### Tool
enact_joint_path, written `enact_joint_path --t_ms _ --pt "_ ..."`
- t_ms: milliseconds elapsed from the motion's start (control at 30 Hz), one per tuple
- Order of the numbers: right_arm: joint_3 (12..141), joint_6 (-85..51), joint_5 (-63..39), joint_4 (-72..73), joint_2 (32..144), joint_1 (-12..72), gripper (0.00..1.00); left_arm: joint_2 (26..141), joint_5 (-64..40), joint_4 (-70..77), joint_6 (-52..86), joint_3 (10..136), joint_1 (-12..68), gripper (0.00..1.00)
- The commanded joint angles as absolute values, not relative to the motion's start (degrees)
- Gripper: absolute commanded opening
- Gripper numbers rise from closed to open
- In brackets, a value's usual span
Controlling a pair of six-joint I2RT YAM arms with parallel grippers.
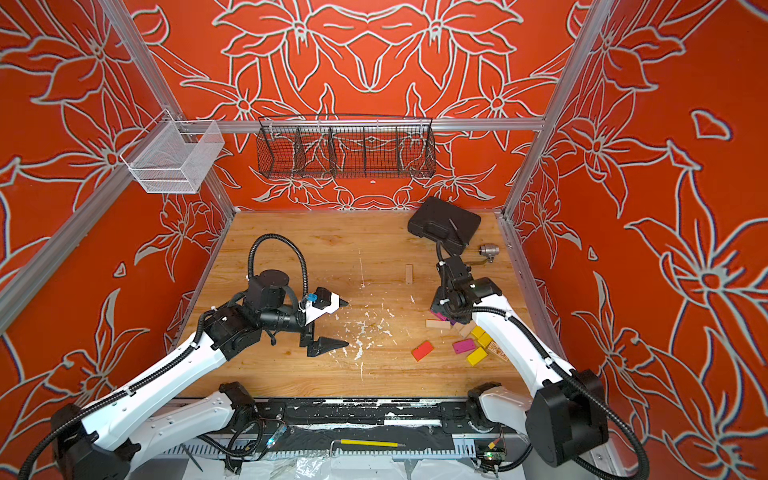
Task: Assemble the letter k with building blocks
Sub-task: Place the building block at the center of the board, then pick up the building block from the center of the board.
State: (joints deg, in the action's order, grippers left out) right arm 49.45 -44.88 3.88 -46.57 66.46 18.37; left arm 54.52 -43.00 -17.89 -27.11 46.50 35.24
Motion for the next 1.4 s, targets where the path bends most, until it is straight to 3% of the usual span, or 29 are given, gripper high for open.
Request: enact_joint_path --t_ms 0,400,1000,1367 --pt "46.7 -54.0 4.2 -43.1 66.2 18.4 0.57 54.9 -44.9 -18.1 -28.6 47.8 36.3 0.97" --pt "43.7 -81.5 -5.5 -41.5 78.1 18.3 0.55 55.2 -43.3 -19.6 -28.9 48.5 36.7 0.97" --pt "48.0 -83.5 -0.2 -39.7 84.3 17.2 0.55 55.3 -43.3 -19.8 -29.4 48.2 37.2 0.97" --pt "47.8 -83.1 -3.6 -36.9 88.1 14.9 0.61 55.5 -43.3 -20.0 -29.8 48.1 37.3 0.97"
